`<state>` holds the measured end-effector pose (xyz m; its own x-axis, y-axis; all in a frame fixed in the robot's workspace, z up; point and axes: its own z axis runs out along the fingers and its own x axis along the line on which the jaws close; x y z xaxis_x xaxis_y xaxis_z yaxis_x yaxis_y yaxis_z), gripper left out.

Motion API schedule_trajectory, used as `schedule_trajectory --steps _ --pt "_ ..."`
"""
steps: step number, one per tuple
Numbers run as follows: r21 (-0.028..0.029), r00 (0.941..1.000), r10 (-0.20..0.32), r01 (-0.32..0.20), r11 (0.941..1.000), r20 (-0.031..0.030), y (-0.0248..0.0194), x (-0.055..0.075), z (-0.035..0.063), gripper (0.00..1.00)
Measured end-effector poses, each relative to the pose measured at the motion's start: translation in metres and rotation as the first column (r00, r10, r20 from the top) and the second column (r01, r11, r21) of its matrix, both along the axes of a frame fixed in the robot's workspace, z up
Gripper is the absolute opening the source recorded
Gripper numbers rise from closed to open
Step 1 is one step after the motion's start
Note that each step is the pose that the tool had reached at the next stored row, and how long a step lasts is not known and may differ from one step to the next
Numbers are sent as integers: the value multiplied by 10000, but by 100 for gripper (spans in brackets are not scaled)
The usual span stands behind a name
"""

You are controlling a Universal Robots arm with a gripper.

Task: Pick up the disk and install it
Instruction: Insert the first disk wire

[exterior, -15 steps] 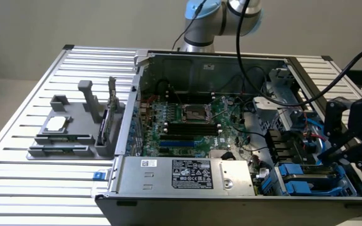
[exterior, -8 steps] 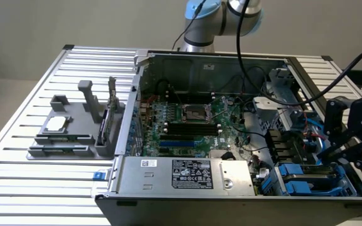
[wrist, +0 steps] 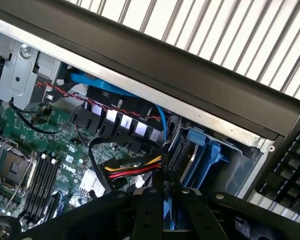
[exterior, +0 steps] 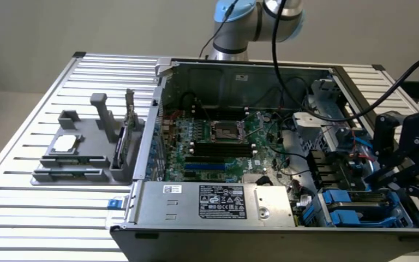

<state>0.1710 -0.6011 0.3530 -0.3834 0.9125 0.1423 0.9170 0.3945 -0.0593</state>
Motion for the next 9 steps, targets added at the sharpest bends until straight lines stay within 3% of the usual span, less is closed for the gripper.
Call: schedule_trajectory --steps 9 --pt "-1 10000 -67 67 10000 -6 1 -63 26 16"
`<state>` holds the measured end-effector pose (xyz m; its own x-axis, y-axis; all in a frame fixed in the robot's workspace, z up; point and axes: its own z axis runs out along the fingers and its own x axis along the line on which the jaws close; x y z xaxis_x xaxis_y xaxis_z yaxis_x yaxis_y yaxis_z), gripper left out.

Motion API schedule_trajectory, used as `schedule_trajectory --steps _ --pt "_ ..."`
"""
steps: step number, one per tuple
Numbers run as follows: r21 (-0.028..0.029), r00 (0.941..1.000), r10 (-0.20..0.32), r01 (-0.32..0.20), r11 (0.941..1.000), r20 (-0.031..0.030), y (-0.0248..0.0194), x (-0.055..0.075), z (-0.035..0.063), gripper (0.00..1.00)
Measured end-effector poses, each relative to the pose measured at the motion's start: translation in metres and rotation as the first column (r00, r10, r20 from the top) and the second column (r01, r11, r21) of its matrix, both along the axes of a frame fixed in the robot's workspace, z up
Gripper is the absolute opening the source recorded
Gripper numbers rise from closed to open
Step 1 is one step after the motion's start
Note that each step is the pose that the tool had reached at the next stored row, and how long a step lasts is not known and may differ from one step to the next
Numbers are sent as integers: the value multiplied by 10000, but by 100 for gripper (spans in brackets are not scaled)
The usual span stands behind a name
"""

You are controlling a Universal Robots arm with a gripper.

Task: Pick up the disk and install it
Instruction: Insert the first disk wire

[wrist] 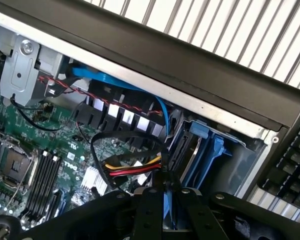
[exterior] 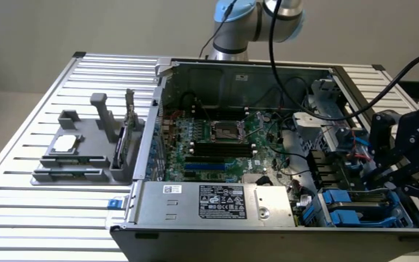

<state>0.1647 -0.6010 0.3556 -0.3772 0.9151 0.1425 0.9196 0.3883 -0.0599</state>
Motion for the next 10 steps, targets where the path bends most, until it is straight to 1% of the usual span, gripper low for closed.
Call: schedule_trajectory --steps 2,3,5,6,7,8,10 --pt "-43 10000 -1 1 10000 22 3 -38 3 16" --pt "-89 10000 -1 1 10000 42 4 -58 4 16" --pt "-244 9999 0 3 9997 102 11 -92 4 16" --pt "-335 9999 1 4 9994 137 18 -105 5 16" --pt "-407 9999 2 5 9992 171 26 -116 8 16" --pt "-449 9998 2 7 9990 198 34 -125 13 16" --pt "-473 9998 1 10 9989 220 48 -140 30 16"
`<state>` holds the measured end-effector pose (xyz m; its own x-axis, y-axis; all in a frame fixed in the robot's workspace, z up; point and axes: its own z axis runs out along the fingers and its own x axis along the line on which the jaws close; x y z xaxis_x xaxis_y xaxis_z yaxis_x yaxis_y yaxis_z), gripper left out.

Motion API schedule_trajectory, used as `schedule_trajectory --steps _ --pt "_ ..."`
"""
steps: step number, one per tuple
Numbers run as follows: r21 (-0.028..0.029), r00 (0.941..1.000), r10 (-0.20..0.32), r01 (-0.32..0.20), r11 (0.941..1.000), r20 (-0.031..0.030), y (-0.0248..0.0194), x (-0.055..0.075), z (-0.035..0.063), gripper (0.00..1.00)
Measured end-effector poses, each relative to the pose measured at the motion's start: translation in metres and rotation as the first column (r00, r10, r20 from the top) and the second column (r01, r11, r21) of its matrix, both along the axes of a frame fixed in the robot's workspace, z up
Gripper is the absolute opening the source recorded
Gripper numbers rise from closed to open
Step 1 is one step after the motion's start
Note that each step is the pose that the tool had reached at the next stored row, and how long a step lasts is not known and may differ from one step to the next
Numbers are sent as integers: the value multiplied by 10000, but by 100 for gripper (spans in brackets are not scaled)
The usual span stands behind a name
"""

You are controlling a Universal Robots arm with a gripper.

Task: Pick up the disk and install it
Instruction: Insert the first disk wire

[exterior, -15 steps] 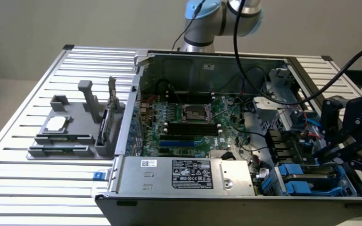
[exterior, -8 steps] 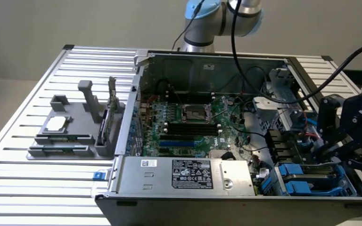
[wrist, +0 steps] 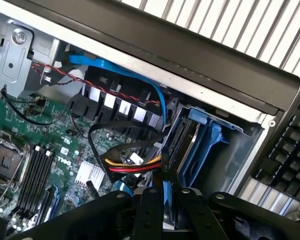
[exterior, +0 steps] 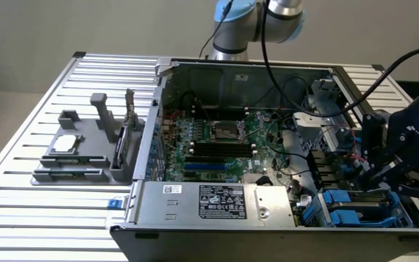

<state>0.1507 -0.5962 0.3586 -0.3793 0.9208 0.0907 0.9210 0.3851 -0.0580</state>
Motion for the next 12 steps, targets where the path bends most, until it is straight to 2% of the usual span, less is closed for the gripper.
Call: schedule_trajectory --steps 3,5,6,9,10,12 --pt "-25 10000 -2 2 10000 21 37 -15 36 16" --pt "-100 10000 0 0 10000 25 79 -17 61 16" --pt "-193 10000 0 1 9998 26 109 -17 69 16" --pt "-569 10000 -1 3 9984 27 185 -18 85 16" --pt "-678 10000 -1 3 9977 27 201 -17 88 16" --pt "-821 10000 -7 9 9966 27 223 -13 92 16"
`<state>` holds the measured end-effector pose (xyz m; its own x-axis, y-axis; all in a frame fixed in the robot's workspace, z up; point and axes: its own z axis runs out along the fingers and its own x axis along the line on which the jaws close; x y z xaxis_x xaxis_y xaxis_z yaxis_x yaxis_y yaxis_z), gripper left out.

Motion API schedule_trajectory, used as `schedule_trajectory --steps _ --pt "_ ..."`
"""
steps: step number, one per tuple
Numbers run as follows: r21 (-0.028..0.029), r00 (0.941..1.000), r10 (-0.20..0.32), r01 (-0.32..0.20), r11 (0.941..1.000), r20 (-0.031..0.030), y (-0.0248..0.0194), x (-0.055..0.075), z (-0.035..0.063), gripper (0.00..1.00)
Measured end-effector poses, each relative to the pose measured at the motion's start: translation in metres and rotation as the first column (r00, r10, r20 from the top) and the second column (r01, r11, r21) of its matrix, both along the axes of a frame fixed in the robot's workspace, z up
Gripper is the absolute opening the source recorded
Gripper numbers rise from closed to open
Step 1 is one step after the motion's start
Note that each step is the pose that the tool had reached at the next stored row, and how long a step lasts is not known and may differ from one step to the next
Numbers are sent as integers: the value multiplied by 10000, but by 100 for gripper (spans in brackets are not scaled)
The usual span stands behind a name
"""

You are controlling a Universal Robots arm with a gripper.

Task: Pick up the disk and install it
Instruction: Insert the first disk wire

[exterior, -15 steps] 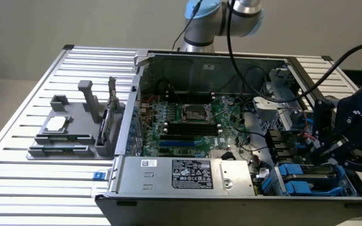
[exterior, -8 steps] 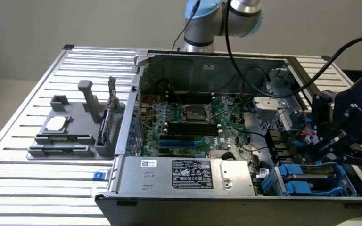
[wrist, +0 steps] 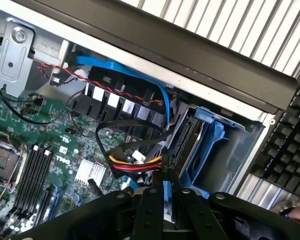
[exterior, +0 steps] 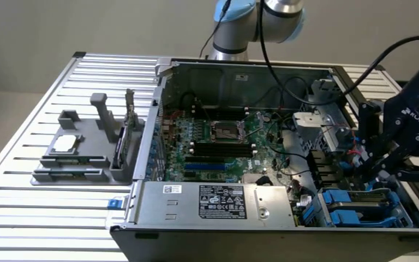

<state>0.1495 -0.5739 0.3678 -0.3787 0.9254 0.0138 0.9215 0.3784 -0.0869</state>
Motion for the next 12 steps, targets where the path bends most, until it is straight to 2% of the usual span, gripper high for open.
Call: schedule_trajectory --steps 1,3,12 --pt "-48 10000 -8 8 10000 0 10 4 4 16" --pt "-84 10000 -76 76 9999 0 21 15 6 16" --pt "-86 9971 -758 758 9971 -1 41 26 7 16"
